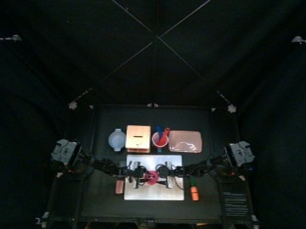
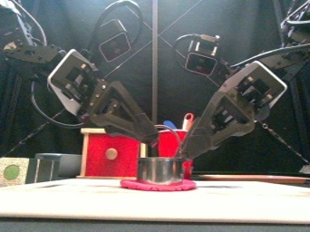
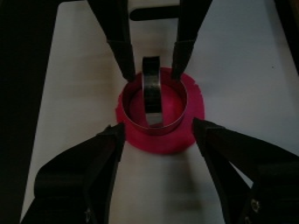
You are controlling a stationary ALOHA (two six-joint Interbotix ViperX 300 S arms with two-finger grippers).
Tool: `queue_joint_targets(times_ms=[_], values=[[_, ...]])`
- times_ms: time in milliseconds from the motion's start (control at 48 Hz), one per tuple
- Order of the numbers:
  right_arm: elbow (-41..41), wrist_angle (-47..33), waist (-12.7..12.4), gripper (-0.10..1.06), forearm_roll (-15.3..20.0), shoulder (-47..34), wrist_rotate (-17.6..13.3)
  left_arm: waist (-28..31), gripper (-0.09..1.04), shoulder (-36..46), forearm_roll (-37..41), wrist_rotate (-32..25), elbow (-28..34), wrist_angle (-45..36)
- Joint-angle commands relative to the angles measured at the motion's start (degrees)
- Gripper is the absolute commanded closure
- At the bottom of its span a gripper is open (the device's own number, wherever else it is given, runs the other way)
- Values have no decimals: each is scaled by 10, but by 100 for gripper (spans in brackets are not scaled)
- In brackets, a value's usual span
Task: Get the cutter from the drawer then cut the dough then place the extra dough in the bowl
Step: Cut the dough
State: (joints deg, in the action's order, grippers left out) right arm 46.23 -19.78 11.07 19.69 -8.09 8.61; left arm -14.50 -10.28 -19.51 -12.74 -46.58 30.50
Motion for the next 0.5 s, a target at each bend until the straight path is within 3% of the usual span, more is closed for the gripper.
queue_joint_targets(times_ms=[21, 500], values=[[-10, -2, -3, 3, 2, 18, 0, 2, 19, 18, 4, -1, 6, 6], [-26, 33, -4, 3, -6, 25, 1, -2, 21, 58, 3, 0, -53, 5]])
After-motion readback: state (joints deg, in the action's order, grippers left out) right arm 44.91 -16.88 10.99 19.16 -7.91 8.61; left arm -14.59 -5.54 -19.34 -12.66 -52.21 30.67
